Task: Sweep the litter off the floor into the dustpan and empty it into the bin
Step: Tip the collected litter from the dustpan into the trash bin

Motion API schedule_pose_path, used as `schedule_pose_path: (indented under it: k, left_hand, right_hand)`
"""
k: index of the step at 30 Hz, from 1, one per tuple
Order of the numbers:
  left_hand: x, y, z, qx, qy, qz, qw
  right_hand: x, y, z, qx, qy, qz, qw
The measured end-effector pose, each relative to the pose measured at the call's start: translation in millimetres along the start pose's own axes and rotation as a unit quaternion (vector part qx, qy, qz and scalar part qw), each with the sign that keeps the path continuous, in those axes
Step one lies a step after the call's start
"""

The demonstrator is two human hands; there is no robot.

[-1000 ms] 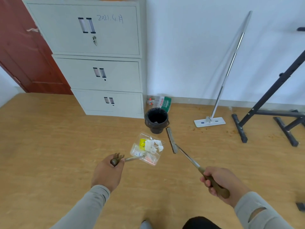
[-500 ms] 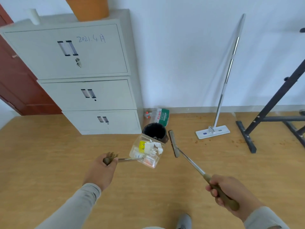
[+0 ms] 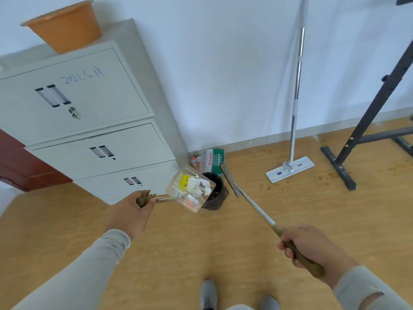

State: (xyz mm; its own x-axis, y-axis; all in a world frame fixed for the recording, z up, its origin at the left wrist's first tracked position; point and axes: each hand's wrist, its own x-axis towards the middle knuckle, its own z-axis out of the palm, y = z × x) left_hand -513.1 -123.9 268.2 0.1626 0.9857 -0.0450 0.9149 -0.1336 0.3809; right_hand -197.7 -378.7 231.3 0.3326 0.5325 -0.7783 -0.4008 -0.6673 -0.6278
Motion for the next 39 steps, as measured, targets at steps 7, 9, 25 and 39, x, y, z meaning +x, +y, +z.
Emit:
schedule_pose_path:
  k: [7,9,25,39]
  left_hand:
    - [49.3,10.2,8.4,0.110,-0.048,0.112,0.986]
    - [62.3,10.4,12.5,0.137,-0.055,0.145,0.978]
    - [139.1,1.1,36.6,0.327,-0.138,0.415,0.838]
    - [170.3,-17.8,74.9,0.389,-0.193,0.463,0.773]
  right_hand:
    - [8.3,-5.0,26.1,0.009,0.020,-0.015,1.000]
    - [8.5,-4.9,36.6,0.010,0.030,-0.022,0.999]
    - [23.8,-14.8,131.4,0.020,0.096,-0.022,0.995]
    - [37.0,-14.5,171.7,0.052,0.120,-0.004,0.991]
